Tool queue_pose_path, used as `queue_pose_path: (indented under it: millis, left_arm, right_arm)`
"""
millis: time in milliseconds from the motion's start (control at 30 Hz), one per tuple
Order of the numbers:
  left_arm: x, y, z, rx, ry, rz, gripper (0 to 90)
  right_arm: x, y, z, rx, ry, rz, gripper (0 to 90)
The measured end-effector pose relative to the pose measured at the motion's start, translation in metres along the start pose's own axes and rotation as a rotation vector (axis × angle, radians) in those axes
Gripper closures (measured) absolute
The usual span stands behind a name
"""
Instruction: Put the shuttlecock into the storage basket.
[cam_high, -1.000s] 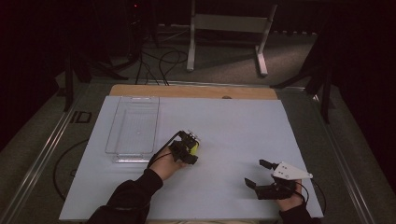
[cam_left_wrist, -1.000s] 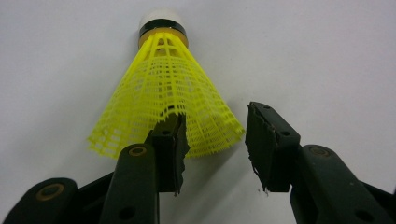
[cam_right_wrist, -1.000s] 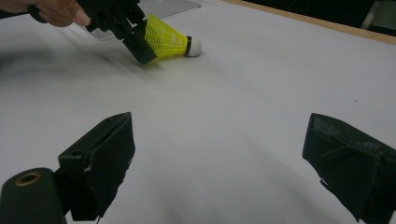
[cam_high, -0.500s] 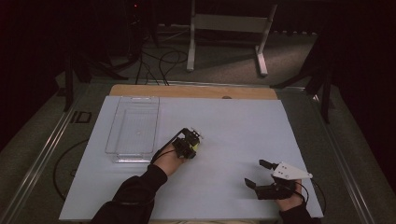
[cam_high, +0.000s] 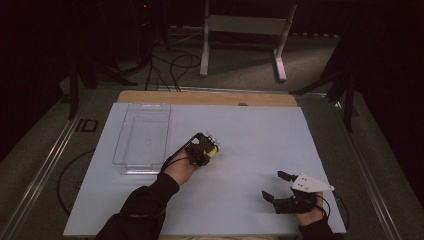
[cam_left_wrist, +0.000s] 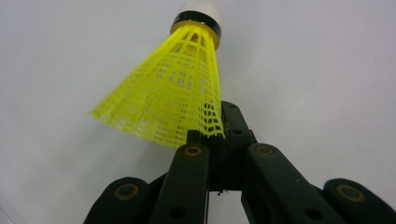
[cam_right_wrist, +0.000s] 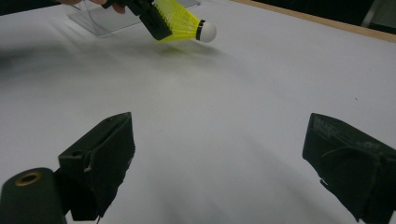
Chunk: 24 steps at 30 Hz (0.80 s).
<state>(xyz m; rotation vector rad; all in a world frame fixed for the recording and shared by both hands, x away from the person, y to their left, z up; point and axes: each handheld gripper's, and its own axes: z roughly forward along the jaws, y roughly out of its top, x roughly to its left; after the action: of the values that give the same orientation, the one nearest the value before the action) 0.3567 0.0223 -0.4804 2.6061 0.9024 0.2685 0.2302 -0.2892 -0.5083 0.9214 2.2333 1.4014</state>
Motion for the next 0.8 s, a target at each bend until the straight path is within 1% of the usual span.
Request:
queue_pose_path:
  millis: [33,67,100,133,167,200,267,300,333,367,400,500,600,667,700,767,800]
  left_arm:
    - [0.000,0.000,-0.002,-0.003,-0.002,0.002,90.0]
    - [0.000,0.000,-0.003,0.001,-0.005,0.016,90.0]
    - [0.000,0.000,-0.006,-0.005,-0.005,0.026,90.0]
    - [0.000,0.000,-0.007,-0.003,-0.006,0.030,90.0]
    - [0.000,0.001,-0.009,0.002,-0.009,0.047,90.0]
    - [0.000,0.001,-0.011,-0.007,-0.010,0.046,90.0]
    - [0.000,0.002,-0.015,0.003,-0.012,0.062,90.0]
    - [0.000,0.002,-0.018,0.004,-0.021,0.057,90.0]
    - [0.000,0.002,-0.018,0.004,-0.021,0.057,90.0]
    - [0.002,0.003,-0.023,0.005,-0.019,0.067,90.0]
    - [0.003,0.004,-0.025,0.013,-0.031,0.062,90.0]
    - [0.006,0.007,-0.034,0.035,-0.042,0.056,90.0]
    - [0.009,0.006,-0.041,0.037,-0.052,0.079,90.0]
    - [0.010,0.006,-0.045,0.051,-0.051,0.101,90.0]
    - [0.011,0.006,-0.046,0.056,-0.056,0.093,90.0]
    - [0.013,0.005,-0.049,0.061,-0.065,0.104,90.0]
    - [0.014,0.005,-0.051,0.062,-0.069,0.096,90.0]
  right_arm:
    - [0.000,0.000,0.000,-0.001,-0.001,0.000,9.1]
    - [0.000,0.000,0.000,-0.001,-0.002,0.000,9.1]
    - [0.000,0.000,-0.001,-0.002,-0.002,0.001,9.0]
    - [0.000,0.000,0.000,-0.003,-0.004,0.000,9.0]
    - [0.000,0.000,0.000,-0.003,-0.005,-0.001,9.0]
    - [0.000,0.000,0.000,-0.002,-0.006,-0.002,9.0]
    - [0.000,0.000,0.000,-0.003,-0.007,-0.004,9.0]
    - [0.000,0.000,0.000,-0.003,-0.008,-0.003,9.0]
    - [0.000,0.000,0.000,-0.003,-0.008,-0.003,9.0]
    - [0.000,0.000,0.000,-0.003,-0.010,-0.004,9.0]
    - [0.000,0.000,-0.001,-0.005,-0.013,-0.003,9.1]
    - [0.000,0.000,-0.001,-0.006,-0.013,-0.005,9.0]
    - [0.000,0.000,-0.001,-0.007,-0.013,-0.007,9.0]
    - [0.000,0.000,-0.001,-0.007,-0.013,-0.007,9.0]
    - [0.000,0.000,-0.001,-0.006,-0.014,-0.005,9.0]
    - [-0.001,0.000,-0.001,-0.007,-0.012,0.000,9.0]
    - [-0.001,0.000,0.000,-0.006,-0.010,0.001,9.0]
